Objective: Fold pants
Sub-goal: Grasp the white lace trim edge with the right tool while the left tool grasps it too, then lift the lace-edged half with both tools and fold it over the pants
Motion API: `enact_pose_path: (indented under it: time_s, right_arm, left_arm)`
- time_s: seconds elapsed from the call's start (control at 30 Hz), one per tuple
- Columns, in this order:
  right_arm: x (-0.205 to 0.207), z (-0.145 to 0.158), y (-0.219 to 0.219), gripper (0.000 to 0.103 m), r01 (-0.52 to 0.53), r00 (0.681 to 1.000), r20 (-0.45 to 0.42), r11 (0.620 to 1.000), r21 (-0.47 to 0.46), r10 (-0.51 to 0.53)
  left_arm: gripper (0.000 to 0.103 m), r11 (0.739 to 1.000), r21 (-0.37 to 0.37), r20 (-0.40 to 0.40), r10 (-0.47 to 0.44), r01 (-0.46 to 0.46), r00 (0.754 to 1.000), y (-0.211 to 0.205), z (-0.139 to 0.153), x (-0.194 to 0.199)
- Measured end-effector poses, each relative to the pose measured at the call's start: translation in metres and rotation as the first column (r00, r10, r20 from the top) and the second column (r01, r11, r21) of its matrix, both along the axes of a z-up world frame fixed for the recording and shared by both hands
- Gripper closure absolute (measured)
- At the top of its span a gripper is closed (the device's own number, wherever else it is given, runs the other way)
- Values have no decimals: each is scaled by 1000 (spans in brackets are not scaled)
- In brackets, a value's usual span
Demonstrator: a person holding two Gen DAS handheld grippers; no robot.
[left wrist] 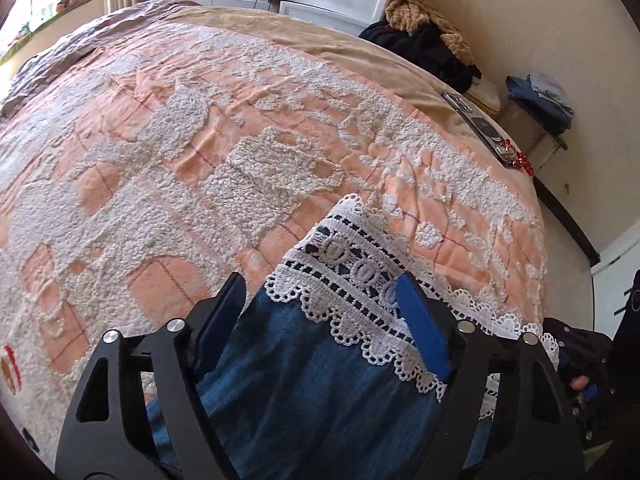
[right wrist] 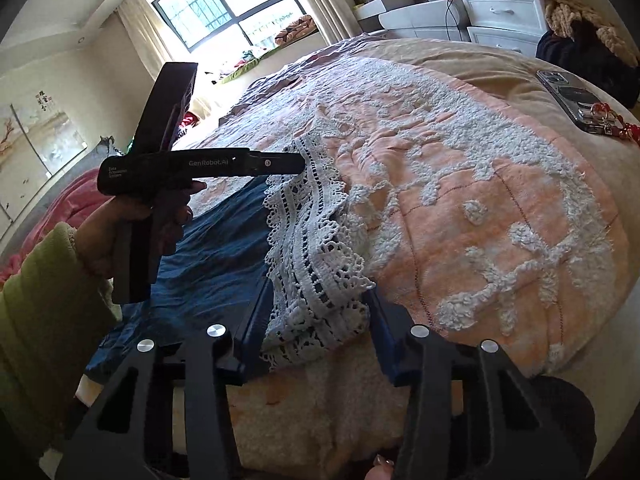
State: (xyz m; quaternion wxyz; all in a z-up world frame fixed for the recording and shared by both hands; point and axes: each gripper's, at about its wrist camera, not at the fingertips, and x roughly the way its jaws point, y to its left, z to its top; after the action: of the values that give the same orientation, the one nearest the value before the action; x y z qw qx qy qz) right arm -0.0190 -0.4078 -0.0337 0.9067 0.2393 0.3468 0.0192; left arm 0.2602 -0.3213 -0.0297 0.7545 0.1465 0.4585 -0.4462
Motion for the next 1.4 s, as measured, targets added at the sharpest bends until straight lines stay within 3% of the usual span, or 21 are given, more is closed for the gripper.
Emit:
enact_pose_path:
  time_s: [0.2,0.37,0.47,0.67,0.83,1.0,1.23,1.3,1.37,1.4]
  right_arm:
    - [0,3,6,73,-11,1000,14,1000,-25,12]
    - [-2,8,12,76,-24,999,41,998,-54,26]
    - [-5,14,17,77,-39,997,68,997,-69,43]
    - [-10,35,37,77,-94,983,146,991,-100,108]
    - [-10,59,77,78,-197,953,207,972,-128,220]
    - [2,74,136,80,-338,901,222,923,-183,373]
    - [21,44,212,82,-483,848,108,841,-243,518]
    - [22,32,226,82,-506,838,70,819,-273,541]
    - [20,26,235,82,-525,827,50,800,-292,561]
    - [18,25,238,82,-530,820,49,789,-309,570]
  left_arm:
    - [54,999,9,-25,-48,48,999,-6,-9,-6]
    - [81,999,-5,1,-50,50,999,-4,-6,-11]
    - [87,998,-36,1,-44,44,999,3,1,-12]
    - [88,986,-163,-2,-24,23,1000,32,27,-15]
    - [88,956,-289,-14,41,-43,999,86,48,-21]
    - [89,943,-293,-18,157,-156,987,147,55,-22]
    - [89,927,-230,-63,291,-298,955,213,39,-31]
    - [79,912,-226,-109,327,-344,939,229,31,-33]
    - [56,890,-253,-165,347,-380,923,244,25,-36]
    - [55,875,-274,-191,358,-399,914,252,23,-39]
